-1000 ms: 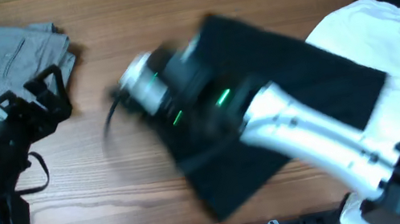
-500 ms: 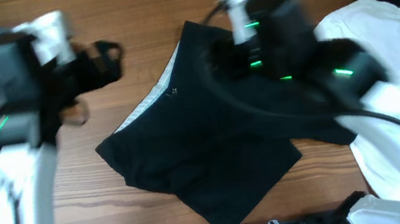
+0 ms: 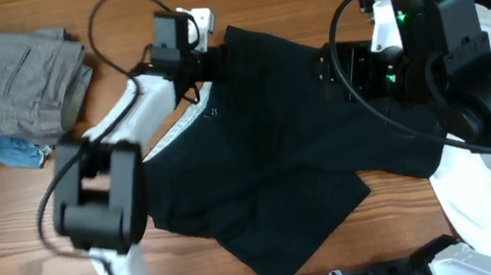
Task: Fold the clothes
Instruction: 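Drag the black shorts leftward to the table center with the right gripper, then grasp the shorts' waistband with both grippers and spread them flat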
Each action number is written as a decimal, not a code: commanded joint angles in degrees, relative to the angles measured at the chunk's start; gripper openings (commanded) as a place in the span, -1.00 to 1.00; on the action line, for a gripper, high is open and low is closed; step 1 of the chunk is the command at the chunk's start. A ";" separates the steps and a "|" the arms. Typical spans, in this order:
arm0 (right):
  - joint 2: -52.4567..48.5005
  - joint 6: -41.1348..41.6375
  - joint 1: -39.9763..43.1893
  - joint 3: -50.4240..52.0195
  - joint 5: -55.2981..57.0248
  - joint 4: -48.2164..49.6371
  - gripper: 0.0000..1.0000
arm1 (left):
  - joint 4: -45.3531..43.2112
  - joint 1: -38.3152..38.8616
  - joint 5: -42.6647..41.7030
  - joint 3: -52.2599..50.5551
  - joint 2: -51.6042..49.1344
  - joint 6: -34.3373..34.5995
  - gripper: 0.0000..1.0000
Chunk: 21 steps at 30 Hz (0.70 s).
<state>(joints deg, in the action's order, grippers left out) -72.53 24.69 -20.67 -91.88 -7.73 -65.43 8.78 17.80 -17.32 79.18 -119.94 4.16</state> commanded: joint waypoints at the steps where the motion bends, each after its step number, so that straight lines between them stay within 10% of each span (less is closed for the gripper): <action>1: -0.44 0.98 0.17 -0.26 -0.87 -0.44 0.80 | -2.47 0.04 1.79 0.35 -3.91 -1.18 0.58; 6: -0.44 1.03 0.17 -0.26 -0.87 -0.57 0.79 | -1.18 0.11 1.75 0.33 -6.49 -1.16 0.48; 11: -0.44 2.47 0.17 -0.26 -0.90 -1.77 0.77 | 1.81 0.02 2.29 0.33 -7.37 -1.22 -0.92; 15: -0.44 2.43 0.17 -0.26 -0.87 -1.92 0.74 | 1.14 -0.07 10.45 0.35 -7.37 -8.44 -0.92; 21: -0.44 2.40 0.17 -0.26 -0.85 -3.85 0.70 | 3.98 -6.86 30.36 4.31 -6.47 -1.66 -0.92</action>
<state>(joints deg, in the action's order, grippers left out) -72.53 26.39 -20.67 -91.88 -7.92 -68.73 10.52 17.56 -3.68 81.23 -124.92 -0.64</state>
